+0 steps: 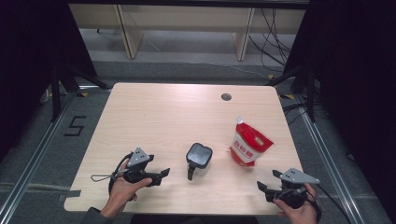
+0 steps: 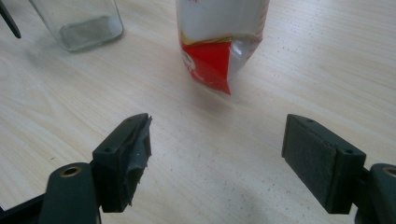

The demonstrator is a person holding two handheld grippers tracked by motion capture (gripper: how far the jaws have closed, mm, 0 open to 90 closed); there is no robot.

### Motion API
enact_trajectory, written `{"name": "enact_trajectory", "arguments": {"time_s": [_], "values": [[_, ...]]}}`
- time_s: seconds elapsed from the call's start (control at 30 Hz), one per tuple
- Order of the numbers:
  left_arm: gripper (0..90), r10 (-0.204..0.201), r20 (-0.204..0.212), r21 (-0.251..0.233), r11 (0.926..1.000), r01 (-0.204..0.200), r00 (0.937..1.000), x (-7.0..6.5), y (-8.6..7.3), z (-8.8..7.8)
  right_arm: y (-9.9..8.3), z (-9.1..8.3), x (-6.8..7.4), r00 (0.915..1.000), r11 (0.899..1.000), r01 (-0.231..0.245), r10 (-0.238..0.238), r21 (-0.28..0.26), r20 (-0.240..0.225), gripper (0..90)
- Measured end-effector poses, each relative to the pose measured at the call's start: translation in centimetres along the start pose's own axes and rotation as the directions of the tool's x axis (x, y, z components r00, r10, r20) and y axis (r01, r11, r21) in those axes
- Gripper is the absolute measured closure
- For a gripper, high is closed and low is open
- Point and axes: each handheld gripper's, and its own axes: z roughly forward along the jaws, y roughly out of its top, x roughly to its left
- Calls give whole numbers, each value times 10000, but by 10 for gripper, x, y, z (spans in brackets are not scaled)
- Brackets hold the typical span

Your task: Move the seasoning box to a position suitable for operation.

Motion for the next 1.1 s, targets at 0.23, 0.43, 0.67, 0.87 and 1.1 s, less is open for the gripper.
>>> {"name": "enact_trajectory", "arguments": {"time_s": [0.23, 0.43, 0.67, 0.87, 1.1], "values": [[172, 227, 576, 139, 9996, -235, 9981, -16, 0, 5, 0, 1, -2, 10000, 9998, 30, -31, -191, -66, 249], [220, 492, 919, 128, 9986, -506, 9946, -34, 3, 10, 0, 1, 0, 9999, 9998, -128, 128, -134, -1, 243], [283, 738, 1333, -142, 9973, -725, 9883, -50, 8, 21, 0, 4, -3, 9994, 9992, 333, -331, -198, 105, 243], [325, 1228, 1551, -41, 9923, -1237, 9802, -65, 12, 34, 1, 4, -3, 9991, 9992, 372, -374, -134, -179, 243], [501, 1715, 1374, 490, 9825, -1797, 9755, -74, 14, 53, 0, 4, -3, 9996, 9997, 216, -218, -112, -155, 242]]}}
